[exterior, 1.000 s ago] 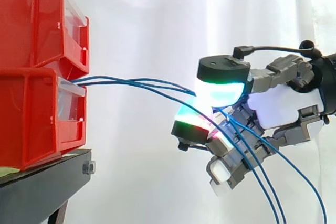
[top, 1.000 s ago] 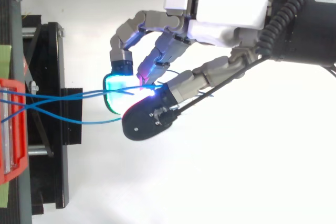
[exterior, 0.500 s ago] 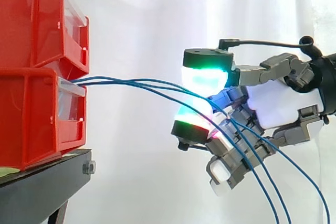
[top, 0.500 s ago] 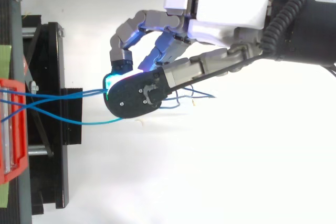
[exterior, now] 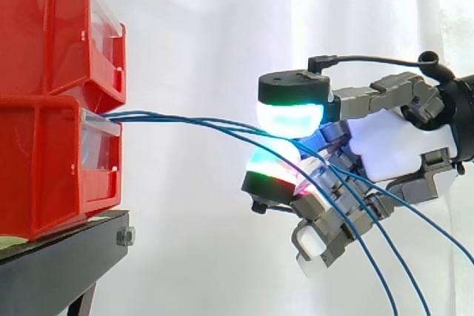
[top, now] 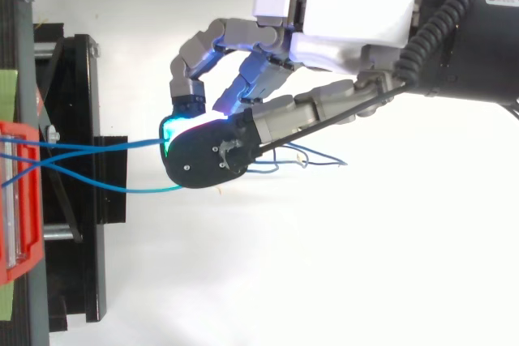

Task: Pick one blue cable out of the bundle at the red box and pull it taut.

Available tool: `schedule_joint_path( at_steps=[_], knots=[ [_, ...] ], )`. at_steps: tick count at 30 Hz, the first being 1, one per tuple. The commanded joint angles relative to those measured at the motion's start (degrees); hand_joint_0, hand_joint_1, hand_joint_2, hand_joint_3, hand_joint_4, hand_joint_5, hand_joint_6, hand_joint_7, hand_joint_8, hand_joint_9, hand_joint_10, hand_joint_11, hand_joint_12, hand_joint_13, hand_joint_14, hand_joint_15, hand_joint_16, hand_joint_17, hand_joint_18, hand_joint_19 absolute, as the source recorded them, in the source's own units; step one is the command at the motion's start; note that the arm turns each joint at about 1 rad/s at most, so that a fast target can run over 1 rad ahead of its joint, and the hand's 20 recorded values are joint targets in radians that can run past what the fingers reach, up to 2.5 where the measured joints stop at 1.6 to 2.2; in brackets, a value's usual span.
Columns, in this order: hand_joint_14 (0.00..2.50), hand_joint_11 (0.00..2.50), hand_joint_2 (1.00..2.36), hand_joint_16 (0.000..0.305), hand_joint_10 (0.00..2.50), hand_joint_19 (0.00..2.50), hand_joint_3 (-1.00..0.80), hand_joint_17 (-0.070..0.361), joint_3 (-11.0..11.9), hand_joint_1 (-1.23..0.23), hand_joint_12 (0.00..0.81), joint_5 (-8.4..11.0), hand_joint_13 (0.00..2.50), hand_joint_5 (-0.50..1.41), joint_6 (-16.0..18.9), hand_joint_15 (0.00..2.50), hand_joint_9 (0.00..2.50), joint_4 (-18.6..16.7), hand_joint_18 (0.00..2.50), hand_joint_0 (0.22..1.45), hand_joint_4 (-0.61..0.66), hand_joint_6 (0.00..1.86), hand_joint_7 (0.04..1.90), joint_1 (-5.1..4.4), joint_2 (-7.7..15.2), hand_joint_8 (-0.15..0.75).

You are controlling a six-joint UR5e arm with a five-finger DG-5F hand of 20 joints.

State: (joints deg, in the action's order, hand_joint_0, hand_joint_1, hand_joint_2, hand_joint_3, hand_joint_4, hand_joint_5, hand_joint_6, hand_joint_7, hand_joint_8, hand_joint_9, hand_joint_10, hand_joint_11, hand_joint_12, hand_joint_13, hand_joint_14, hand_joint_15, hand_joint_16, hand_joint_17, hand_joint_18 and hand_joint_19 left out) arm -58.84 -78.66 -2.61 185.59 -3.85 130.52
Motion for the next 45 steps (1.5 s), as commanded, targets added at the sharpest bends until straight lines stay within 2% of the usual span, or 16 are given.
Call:
schedule_joint_path(
  at_steps=[1, 16, 22, 24, 26, 29, 31, 33, 39, 42, 45],
  knots=[
    [0.02, 0.99, 1.02, 0.059, 0.02, 0.43, -0.10, 0.133, -0.05, -0.74, 0.402, 0.00, 0.78, -0.17, 0.06, 0.55, 0.93, 0.04, 0.61, 0.63, 0.18, 0.92, 1.08, -0.11, 0.00, 0.400],
    [0.02, 1.21, 1.02, 0.056, 0.01, 0.40, -0.20, 0.125, 0.04, -0.84, 0.382, 0.00, 0.77, -0.18, 0.23, 0.55, 1.09, 0.04, 0.58, 0.68, 0.12, 0.92, 1.07, -0.11, 0.00, 0.385],
    [0.02, 1.19, 1.01, 0.056, 0.02, 0.36, -0.32, 0.126, 0.04, -0.90, 0.383, 0.00, 0.77, -0.18, 0.32, 0.54, 1.07, 0.04, 0.57, 0.74, 0.09, 0.92, 1.08, -0.11, 0.00, 0.375],
    [0.02, 1.19, 1.00, 0.056, 0.02, 0.34, -0.45, 0.126, 0.04, -0.94, 0.371, 0.00, 0.78, -0.18, 0.32, 0.54, 1.07, 0.04, 0.57, 0.78, 0.11, 0.93, 1.07, -0.11, 0.00, 0.366],
    [0.02, 1.19, 1.00, 0.056, 0.02, 0.33, -0.50, 0.126, 0.04, -0.93, 0.371, 0.00, 0.78, -0.18, 0.32, 0.54, 1.06, 0.04, 0.57, 0.79, 0.13, 0.92, 1.05, -0.11, 0.00, 0.360],
    [0.02, 1.18, 1.00, 0.056, 0.02, 0.33, -0.50, 0.125, 0.04, -0.94, 0.371, 0.00, 0.78, -0.18, 0.32, 0.54, 1.06, 0.04, 0.57, 0.75, 0.15, 0.92, 1.04, -0.02, 0.00, 0.358],
    [0.02, 1.18, 1.00, 0.056, 0.02, 0.35, -0.50, 0.125, 0.04, -0.93, 0.370, 0.00, 0.77, -0.18, 0.32, 0.55, 1.05, 0.04, 0.56, 0.65, 0.16, 0.92, 1.03, -0.02, 0.00, 0.359],
    [0.02, 1.17, 1.00, 0.059, 0.02, 0.39, -0.50, 0.133, 0.04, -0.81, 0.396, 0.00, 0.79, -0.18, 0.32, 0.55, 1.06, 0.04, 0.57, 0.53, 0.18, 0.92, 1.02, -0.02, 0.00, 0.378],
    [0.02, 1.17, 1.00, 0.061, 0.01, 0.41, -0.50, 0.138, 0.04, -0.65, 0.406, 0.00, 0.80, -0.17, 0.32, 0.55, 1.09, 0.04, 0.58, 0.50, 0.18, 0.91, 1.02, -0.02, 0.00, 0.390],
    [0.02, 1.18, 1.00, 0.057, 0.02, 0.42, -0.50, 0.127, 0.04, -0.59, 0.386, 0.00, 0.79, -0.17, 0.32, 0.56, 1.09, 0.04, 0.55, 0.58, 0.17, 0.91, 1.06, -0.02, 0.00, 0.373],
    [0.02, 1.19, 1.00, 0.056, 0.02, 0.44, -0.44, 0.126, 0.04, -0.60, 0.385, 0.00, 0.79, -0.17, 0.32, 0.57, 1.10, 0.04, 0.54, 0.60, 0.17, 0.91, 1.07, -0.02, 0.00, 0.366]
  ],
)
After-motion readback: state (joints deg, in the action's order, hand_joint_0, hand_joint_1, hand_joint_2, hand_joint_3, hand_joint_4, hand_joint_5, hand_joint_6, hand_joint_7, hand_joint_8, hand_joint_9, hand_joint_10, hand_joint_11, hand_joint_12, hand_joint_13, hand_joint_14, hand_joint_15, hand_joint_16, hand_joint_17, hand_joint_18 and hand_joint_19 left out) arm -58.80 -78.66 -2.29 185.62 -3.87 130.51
